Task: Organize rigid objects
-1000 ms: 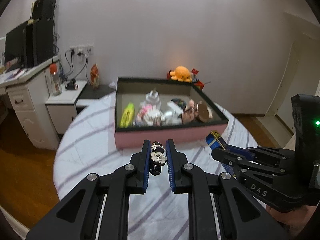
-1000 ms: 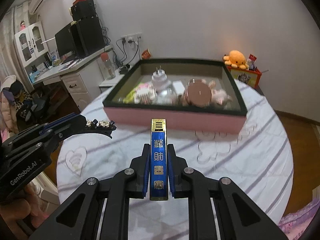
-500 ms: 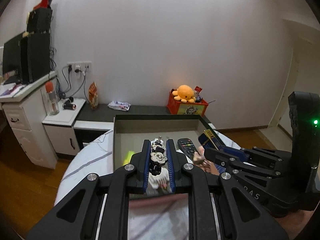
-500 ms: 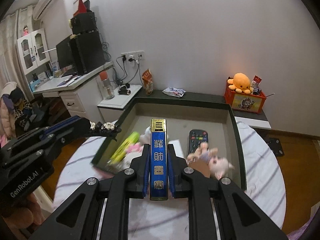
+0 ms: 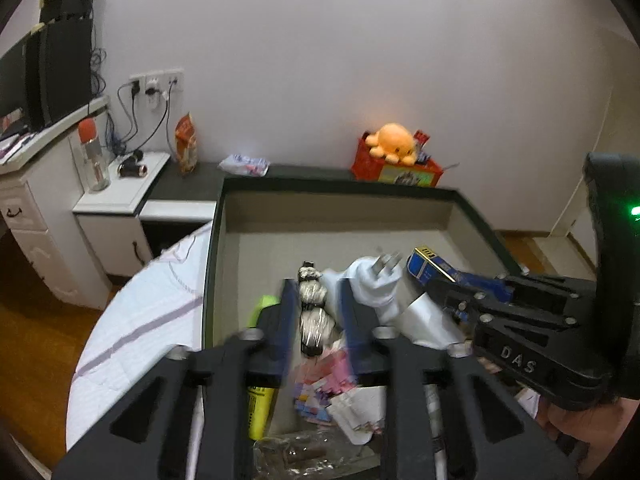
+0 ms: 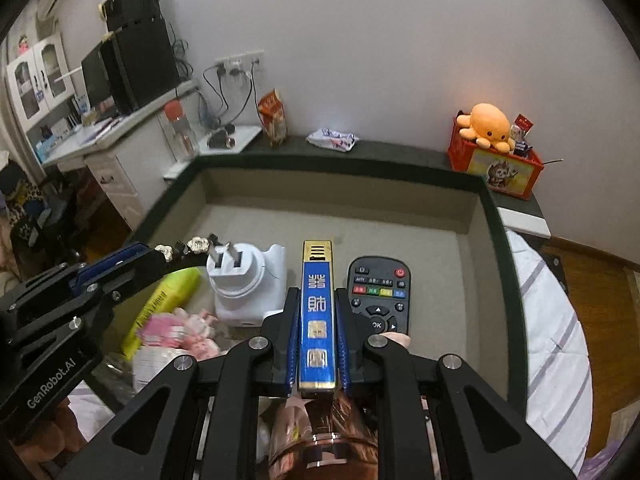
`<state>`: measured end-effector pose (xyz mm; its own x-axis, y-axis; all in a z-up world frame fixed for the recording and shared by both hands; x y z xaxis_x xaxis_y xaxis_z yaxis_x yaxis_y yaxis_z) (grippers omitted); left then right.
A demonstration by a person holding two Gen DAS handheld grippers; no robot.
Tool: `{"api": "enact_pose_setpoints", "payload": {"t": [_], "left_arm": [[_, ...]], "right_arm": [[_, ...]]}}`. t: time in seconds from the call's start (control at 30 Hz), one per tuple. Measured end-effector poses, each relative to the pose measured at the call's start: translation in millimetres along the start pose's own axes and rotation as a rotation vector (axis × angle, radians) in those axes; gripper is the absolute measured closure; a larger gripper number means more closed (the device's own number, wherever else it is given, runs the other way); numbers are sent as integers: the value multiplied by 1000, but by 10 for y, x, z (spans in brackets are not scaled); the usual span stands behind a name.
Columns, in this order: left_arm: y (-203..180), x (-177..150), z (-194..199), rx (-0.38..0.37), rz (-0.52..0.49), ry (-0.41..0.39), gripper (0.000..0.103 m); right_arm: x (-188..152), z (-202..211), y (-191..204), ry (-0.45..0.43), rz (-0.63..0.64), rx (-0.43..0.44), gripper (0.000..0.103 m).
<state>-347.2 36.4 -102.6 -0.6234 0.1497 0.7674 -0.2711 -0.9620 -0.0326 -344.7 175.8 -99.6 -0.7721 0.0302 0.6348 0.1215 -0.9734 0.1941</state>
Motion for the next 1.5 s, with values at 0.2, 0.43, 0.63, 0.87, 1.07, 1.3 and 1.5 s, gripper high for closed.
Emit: {"api": "enact_pose_setpoints", "payload": {"t": [0.2,0.43,0.63,0.87,1.07,1.3,1.5], "left_arm": [[12,-40,188,40,17,-22,8],[-54,-3,745,110,28,-78,0],[-252,-106,1470,151,17,-161,0],[-495,-384,2454,194,-16,-256,0],[-737,-753,3202,230,-32,-336,0],[-1040,-1257,3835,221,-38,-397,0],[-1214,-1652,4187,221,-44,-405,0]], "right_arm": [[-8,174,-6,-45,-33,-12,26],[-38,644,15,-114,-112,19,0],[-189,1351,156,-223,-124,-10,0],[-663,2406,274,-365,-124,-40,0],[-1241,3208,405,-460,-107,-61,0],[-1887,3790,485,-511,-103,-81,0],[-2351,4076,492,-539,-123,-84,0]]}}
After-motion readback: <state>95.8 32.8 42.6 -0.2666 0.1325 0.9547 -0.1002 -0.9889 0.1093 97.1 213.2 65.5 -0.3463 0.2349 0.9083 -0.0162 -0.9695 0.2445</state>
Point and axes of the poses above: each gripper's, at about its wrist camera, not at the fingertips, and z roughly against the way its jaws point, y to its left, x to its top, the point moved 3 cm from there along -z, roughly the way its jaws point, and after that the axes turned 10 degrees about -z, right-handed, at the moved point
